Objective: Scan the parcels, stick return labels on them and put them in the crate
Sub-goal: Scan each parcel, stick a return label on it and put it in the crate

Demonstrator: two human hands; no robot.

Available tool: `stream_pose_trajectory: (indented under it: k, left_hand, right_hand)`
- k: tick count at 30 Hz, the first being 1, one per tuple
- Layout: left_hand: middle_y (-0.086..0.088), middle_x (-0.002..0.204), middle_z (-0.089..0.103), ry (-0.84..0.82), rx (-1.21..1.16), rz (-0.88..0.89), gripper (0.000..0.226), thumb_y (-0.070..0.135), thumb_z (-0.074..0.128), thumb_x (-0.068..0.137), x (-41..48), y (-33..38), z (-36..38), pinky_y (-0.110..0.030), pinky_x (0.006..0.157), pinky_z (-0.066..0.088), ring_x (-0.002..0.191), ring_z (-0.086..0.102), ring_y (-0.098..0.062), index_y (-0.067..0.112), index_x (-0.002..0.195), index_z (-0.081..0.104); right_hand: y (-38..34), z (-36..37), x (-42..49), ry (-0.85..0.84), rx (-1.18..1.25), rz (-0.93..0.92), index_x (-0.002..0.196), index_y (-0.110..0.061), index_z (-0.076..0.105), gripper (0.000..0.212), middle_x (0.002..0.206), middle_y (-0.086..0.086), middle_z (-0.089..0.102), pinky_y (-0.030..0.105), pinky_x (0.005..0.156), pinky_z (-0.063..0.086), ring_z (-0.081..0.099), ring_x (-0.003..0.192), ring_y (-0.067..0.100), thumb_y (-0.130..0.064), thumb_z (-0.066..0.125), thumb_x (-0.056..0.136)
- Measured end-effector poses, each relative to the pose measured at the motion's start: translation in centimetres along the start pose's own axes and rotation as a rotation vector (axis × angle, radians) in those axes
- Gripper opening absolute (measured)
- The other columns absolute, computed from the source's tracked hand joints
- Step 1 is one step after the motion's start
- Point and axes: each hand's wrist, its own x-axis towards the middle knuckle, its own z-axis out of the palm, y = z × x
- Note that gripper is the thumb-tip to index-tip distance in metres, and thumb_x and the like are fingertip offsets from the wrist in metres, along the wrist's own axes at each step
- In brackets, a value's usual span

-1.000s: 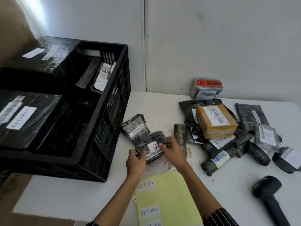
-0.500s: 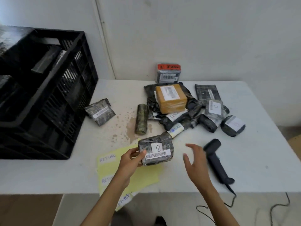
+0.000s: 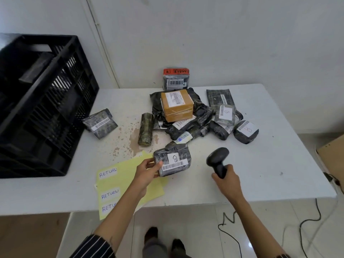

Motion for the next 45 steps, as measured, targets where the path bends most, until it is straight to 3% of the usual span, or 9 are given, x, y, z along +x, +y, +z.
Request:
stream_pose_trajectory:
  k: [5, 8, 12, 22, 30, 35, 38, 41, 45]
  left_hand:
    - [-0.008, 0.106, 0.066, -0.023, -0.014, 0.003, 0.039, 0.016, 0.064, 0.089, 2.0, 0.9, 0.7, -0.033, 0.079, 0.054, 0.089, 0.064, -0.021, 0.004, 0.124, 0.052]
    - [-0.008, 0.103, 0.065, -0.035, -0.032, 0.004, 0.037, 0.014, 0.064, 0.089, 2.9, 1.5, 1.3, -0.03, 0.077, 0.054, 0.086, 0.063, -0.019, 0.004, 0.123, 0.052]
    - [-0.005, 0.098, 0.065, -0.046, -0.034, -0.002, 0.04, 0.013, 0.065, 0.088, 3.7, 2.0, 1.7, -0.037, 0.084, 0.053, 0.091, 0.063, -0.022, 0.003, 0.124, 0.051]
    - [-0.004, 0.097, 0.063, -0.065, -0.016, -0.008, 0.037, 0.012, 0.064, 0.088, 4.1, 2.0, 2.0, -0.031, 0.079, 0.052, 0.092, 0.062, -0.023, 0.005, 0.122, 0.051]
    - [-0.013, 0.108, 0.064, -0.067, -0.014, -0.021, 0.039, 0.013, 0.064, 0.088, 4.1, 1.9, 2.5, -0.028, 0.071, 0.053, 0.089, 0.062, -0.022, 0.003, 0.123, 0.051]
    - [-0.013, 0.103, 0.065, -0.072, 0.021, -0.079, 0.036, 0.015, 0.063, 0.09, 4.1, 1.3, 2.7, -0.028, 0.068, 0.054, 0.075, 0.063, -0.018, 0.001, 0.122, 0.052]
    - [-0.014, 0.102, 0.065, -0.071, 0.047, -0.128, 0.032, 0.015, 0.063, 0.089, 3.5, 0.7, 2.8, -0.029, 0.066, 0.054, 0.071, 0.062, -0.02, 0.001, 0.117, 0.054]
    - [-0.015, 0.102, 0.066, -0.091, 0.072, -0.149, 0.031, 0.016, 0.063, 0.09, 3.0, -0.3, 3.1, -0.028, 0.062, 0.054, 0.07, 0.063, -0.02, 0.001, 0.115, 0.056]
    - [-0.015, 0.099, 0.065, -0.09, 0.099, -0.147, 0.025, 0.016, 0.059, 0.092, 2.6, -1.3, 3.8, -0.03, 0.064, 0.056, 0.07, 0.062, -0.019, -0.002, 0.11, 0.059]
  right_hand:
    - [-2.7, 0.0, -4.9, -0.083, 0.242, -0.057, 0.087, -0.009, 0.053, 0.022, 0.068, 0.01, 0.056, 0.036, 0.055, 0.047, 0.05, 0.055, 0.018, -0.024, 0.068, 0.083]
    - [-4.2, 0.1, -7.6, -0.25, 0.361, -0.064, 0.089, -0.008, 0.055, 0.017, 0.06, 0.009, 0.052, 0.029, 0.049, 0.044, 0.048, 0.048, 0.016, -0.02, 0.066, 0.085]
    - [-5.4, 0.5, -9.5, -0.363, 0.383, -0.059, 0.092, -0.011, 0.056, 0.014, 0.062, 0.009, 0.052, 0.025, 0.051, 0.044, 0.047, 0.05, 0.015, -0.021, 0.065, 0.086]
    - [-6.1, 0.6, -10.4, -0.397, 0.387, -0.04, 0.087, -0.01, 0.055, 0.013, 0.056, 0.004, 0.051, 0.022, 0.051, 0.044, 0.046, 0.047, 0.012, -0.021, 0.061, 0.088]
    - [-6.0, 0.6, -10.5, -0.398, 0.39, -0.057, 0.087, -0.012, 0.055, 0.011, 0.055, 0.004, 0.051, 0.022, 0.052, 0.044, 0.047, 0.048, 0.013, -0.021, 0.061, 0.088]
    - [-4.2, 1.2, -8.6, -0.202, 0.275, -0.083, 0.089, -0.014, 0.053, 0.018, 0.066, 0.001, 0.055, 0.03, 0.057, 0.045, 0.05, 0.057, 0.014, -0.026, 0.065, 0.086]
    - [-1.4, 1.7, -4.9, -0.046, 0.002, -0.126, 0.092, -0.013, 0.043, 0.026, 0.083, 0.003, 0.054, 0.032, 0.061, 0.04, 0.052, 0.07, 0.019, -0.03, 0.063, 0.088]
    - [1.3, 2.3, -1.2, 0.07, -0.24, -0.132, 0.107, -0.004, 0.041, 0.035, 0.102, 0.015, 0.049, 0.038, 0.066, 0.043, 0.054, 0.086, 0.034, -0.028, 0.059, 0.09]
    - [2.7, 2.7, 2.0, 0.194, -0.523, -0.11, 0.11, 0.006, 0.045, 0.041, 0.099, 0.024, 0.051, 0.042, 0.062, 0.042, 0.054, 0.083, 0.04, -0.025, 0.063, 0.088]
